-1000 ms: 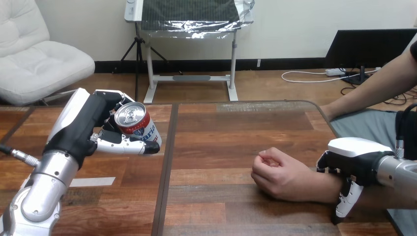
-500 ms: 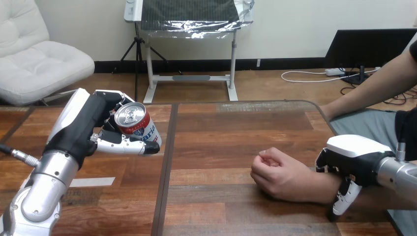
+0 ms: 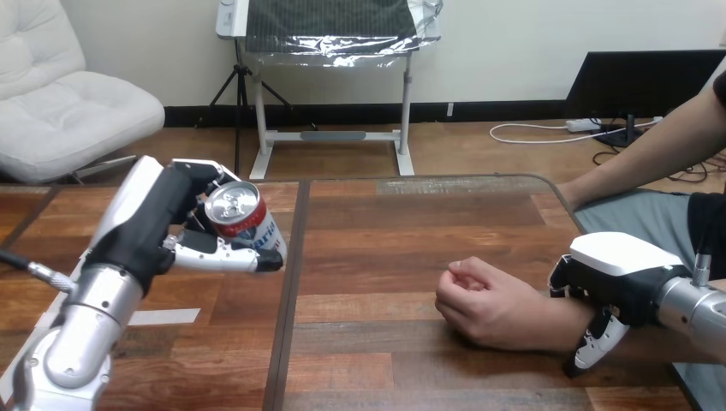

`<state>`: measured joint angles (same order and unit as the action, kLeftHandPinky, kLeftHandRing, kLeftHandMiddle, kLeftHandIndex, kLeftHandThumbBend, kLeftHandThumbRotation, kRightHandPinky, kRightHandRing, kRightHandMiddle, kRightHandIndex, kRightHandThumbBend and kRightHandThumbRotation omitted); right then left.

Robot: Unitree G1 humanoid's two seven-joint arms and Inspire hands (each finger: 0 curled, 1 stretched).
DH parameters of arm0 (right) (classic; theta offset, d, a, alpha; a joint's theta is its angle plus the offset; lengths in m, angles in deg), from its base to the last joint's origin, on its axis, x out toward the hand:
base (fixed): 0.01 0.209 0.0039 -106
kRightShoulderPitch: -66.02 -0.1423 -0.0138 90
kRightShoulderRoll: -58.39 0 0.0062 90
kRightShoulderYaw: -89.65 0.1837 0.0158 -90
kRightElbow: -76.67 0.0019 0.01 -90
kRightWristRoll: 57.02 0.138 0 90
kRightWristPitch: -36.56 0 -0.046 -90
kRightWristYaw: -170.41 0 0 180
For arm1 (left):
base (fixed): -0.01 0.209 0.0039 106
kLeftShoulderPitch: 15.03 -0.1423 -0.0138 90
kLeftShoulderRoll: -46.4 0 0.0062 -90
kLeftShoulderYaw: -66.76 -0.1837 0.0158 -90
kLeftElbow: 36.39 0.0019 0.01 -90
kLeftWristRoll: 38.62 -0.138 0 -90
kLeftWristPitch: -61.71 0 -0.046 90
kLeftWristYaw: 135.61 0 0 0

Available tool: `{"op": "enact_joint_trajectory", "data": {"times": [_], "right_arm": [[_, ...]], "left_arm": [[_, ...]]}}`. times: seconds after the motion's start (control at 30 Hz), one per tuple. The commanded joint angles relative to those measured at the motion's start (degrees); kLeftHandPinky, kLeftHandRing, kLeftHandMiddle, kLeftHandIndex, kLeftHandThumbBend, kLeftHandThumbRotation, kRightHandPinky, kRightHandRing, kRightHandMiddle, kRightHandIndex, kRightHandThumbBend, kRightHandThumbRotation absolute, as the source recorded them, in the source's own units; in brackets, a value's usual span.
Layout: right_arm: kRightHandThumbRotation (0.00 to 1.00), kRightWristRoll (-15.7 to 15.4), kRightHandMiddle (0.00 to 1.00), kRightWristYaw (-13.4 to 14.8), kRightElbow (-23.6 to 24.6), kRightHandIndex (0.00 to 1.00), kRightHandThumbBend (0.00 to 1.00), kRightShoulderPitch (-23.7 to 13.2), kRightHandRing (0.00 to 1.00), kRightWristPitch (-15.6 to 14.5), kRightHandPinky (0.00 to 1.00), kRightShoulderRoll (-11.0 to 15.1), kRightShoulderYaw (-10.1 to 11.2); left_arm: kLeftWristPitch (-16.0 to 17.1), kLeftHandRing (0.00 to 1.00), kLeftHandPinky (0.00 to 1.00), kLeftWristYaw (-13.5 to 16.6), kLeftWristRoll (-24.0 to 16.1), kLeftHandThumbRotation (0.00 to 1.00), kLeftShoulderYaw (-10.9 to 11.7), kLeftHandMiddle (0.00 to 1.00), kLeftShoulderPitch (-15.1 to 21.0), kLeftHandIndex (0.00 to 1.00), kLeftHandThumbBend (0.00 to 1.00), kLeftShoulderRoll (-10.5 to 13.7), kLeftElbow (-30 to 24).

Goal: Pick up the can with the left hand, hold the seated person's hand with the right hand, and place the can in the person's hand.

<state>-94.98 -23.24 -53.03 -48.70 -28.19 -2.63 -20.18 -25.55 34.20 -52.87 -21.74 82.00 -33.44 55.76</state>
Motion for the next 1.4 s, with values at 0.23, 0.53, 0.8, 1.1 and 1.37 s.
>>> {"op": "enact_joint_trajectory", "data": {"times": [0.23,0.53,0.8,1.1,1.37], "right_arm": [[0.07,4.7,0.36,1.1,-0.6,0.38,0.72,-1.7,0.29,0.5,0.24,-2.7,2.4],[0.07,6.4,0.39,0.5,0.5,0.4,0.73,-2.5,0.33,0.1,0.28,-2.9,2.9],[0.04,8.8,0.39,0.2,0.6,0.4,0.73,-3.1,0.34,0.9,0.29,-3.3,3.5],[0.03,10.4,0.39,-0.2,2.0,0.39,0.74,-3.3,0.34,0.7,0.29,-3.6,3.6],[0.04,10.9,0.39,-1.3,4.4,0.4,0.75,-3.0,0.34,-0.9,0.3,-4.0,3.7]], "left_arm": [[3.4,0.3,0.27,1.9,-0.3,0.0,-2.1,0.35,6.4,0.41,0.71,-2.7,4.0],[6.4,0.3,0.27,2.1,-0.3,0.0,-3.7,0.34,8.8,0.4,0.72,-4.7,8.4],[7.6,0.3,0.27,2.2,-0.8,0.0,-5.3,0.35,11.2,0.4,0.71,-6.4,12.2],[8.8,0.3,0.27,2.9,-1.9,0.0,-6.9,0.35,14.2,0.41,0.72,-8.3,16.8],[10.3,0.3,0.26,3.5,-3.3,0.0,-8.7,0.35,17.5,0.41,0.73,-9.6,21.6]]}}
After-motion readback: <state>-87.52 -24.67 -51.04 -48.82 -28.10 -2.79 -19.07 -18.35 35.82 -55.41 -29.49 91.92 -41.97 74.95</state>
